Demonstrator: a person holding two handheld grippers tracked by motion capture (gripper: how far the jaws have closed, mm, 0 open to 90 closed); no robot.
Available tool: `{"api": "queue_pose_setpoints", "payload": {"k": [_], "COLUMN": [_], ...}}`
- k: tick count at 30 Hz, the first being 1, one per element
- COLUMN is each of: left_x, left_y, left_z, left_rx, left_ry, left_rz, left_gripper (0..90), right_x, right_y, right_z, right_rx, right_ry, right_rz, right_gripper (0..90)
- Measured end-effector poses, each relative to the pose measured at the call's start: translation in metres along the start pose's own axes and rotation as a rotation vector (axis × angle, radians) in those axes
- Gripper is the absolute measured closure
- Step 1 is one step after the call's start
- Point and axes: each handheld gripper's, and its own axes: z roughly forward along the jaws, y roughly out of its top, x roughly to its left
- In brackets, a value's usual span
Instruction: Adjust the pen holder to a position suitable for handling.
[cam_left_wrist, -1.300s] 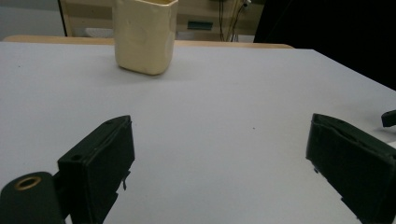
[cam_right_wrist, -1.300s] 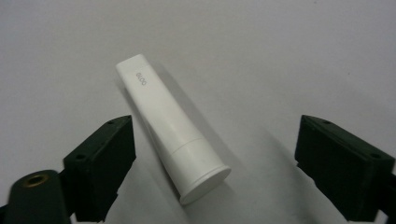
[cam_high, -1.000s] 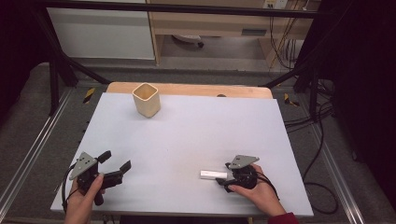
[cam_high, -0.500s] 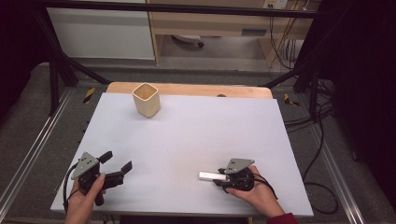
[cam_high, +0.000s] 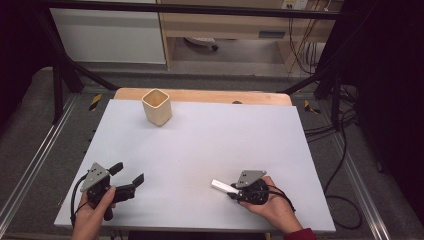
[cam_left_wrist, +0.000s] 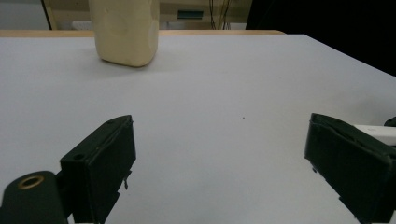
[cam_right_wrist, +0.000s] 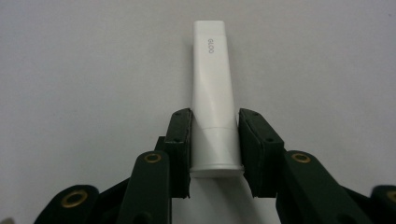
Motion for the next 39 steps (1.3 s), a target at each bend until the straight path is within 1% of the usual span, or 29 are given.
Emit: {"api": "queue_pose_setpoints", "payload": {"k": [1,4,8,10,12,13,15,17,18,19,20,23,24,25,26,28,29,30,31,33,34,37,39], "left_x": [-0.001,-0.003,-0.007,-0.009,-0.01,-0.01,-0.01,-0.011,-0.011,-0.012,-0.014,-0.018,-0.02,-0.021,-0.023,-0.026,-0.028,-0.029,-0.031,-0.035,-0.037,-0.044,-0.048], "left_y": [0.001,0.003,0.002,0.003,0.004,0.004,0.005,0.008,0.011,0.014,0.017,0.027,0.03,0.031,0.032,0.03,0.028,0.025,0.023,0.018,0.017,0.017,0.017], "left_z": [0.0,-0.001,0.004,0.006,0.011,0.015,0.022,0.03,0.035,0.039,0.044,0.057,0.06,0.063,0.064,0.065,0.064,0.063,0.061,0.059,0.058,0.058,0.06], "left_rx": [-0.008,-0.027,-0.009,-0.011,-0.011,-0.009,-0.011,-0.028,-0.039,-0.048,-0.054,-0.074,-0.081,-0.087,-0.096,-0.106,-0.106,-0.1,-0.097,-0.091,-0.086,-0.086,-0.093], "left_ry": [0.003,0.002,-0.01,-0.015,-0.017,-0.019,-0.022,-0.021,-0.022,-0.022,-0.022,-0.038,-0.041,-0.042,-0.047,-0.057,-0.059,-0.062,-0.073,-0.101,-0.115,-0.152,-0.179], "left_rz": [0.004,0.015,0.022,0.024,0.021,0.014,-0.002,-0.03,-0.04,-0.046,-0.049,-0.066,-0.072,-0.084,-0.098,-0.11,-0.107,-0.109,-0.117,-0.134,-0.136,-0.132,-0.154], "left_gripper": [9.4,9.8,9.7,9.7,9.7,9.7,9.7,9.7,9.7,9.7,9.7,9.9,9.7,9.7,9.7,9.6,9.3,9.3,9.3,9.2,9.0,8.2,7.4], "right_x": [0.0,0.0,-0.001,-0.001,-0.002,-0.005,-0.006,-0.01,-0.014,-0.016,-0.016,-0.022,-0.025,-0.026,-0.026,-0.024,-0.019,-0.019,-0.015,-0.008,-0.004,0.004,0.01], "right_y": [0.0,0.001,0.002,0.002,0.003,0.004,0.005,0.007,0.011,0.014,0.014,0.025,0.032,0.035,0.035,0.041,0.046,0.046,0.047,0.05,0.051,0.053,0.055], "right_z": [0.0,-0.001,0.0,-0.001,-0.002,-0.002,-0.002,-0.001,0.0,0.0,0.0,0.003,0.006,0.007,0.007,0.009,0.008,0.008,0.007,0.005,0.005,0.004,0.006], "right_rx": [-0.003,-0.009,-0.004,-0.01,-0.022,-0.032,-0.037,-0.049,-0.062,-0.077,-0.077,-0.105,-0.132,-0.147,-0.147,-0.18,-0.214,-0.214,-0.228,-0.25,-0.26,-0.276,-0.279], "right_ry": [0.001,-0.009,-0.02,-0.029,-0.035,-0.047,-0.056,-0.072,-0.084,-0.09,-0.09,-0.115,-0.124,-0.134,-0.134,-0.146,-0.158,-0.158,-0.161,-0.165,-0.166,-0.165,-0.166], "right_rz": [-0.005,0.002,-0.007,-0.008,0.005,0.009,0.016,0.019,0.025,0.031,0.031,0.055,0.076,0.082,0.082,0.091,0.084,0.084,0.076,0.065,0.054,0.035,0.022], "right_gripper": [66.5,67.4,67.5,67.5,67.5,67.5,67.5,67.5,67.5,67.5,67.5,67.5,67.5,67.5,67.5,67.5,67.5,67.5,67.5,67.5,67.5,67.5,67.5]}}
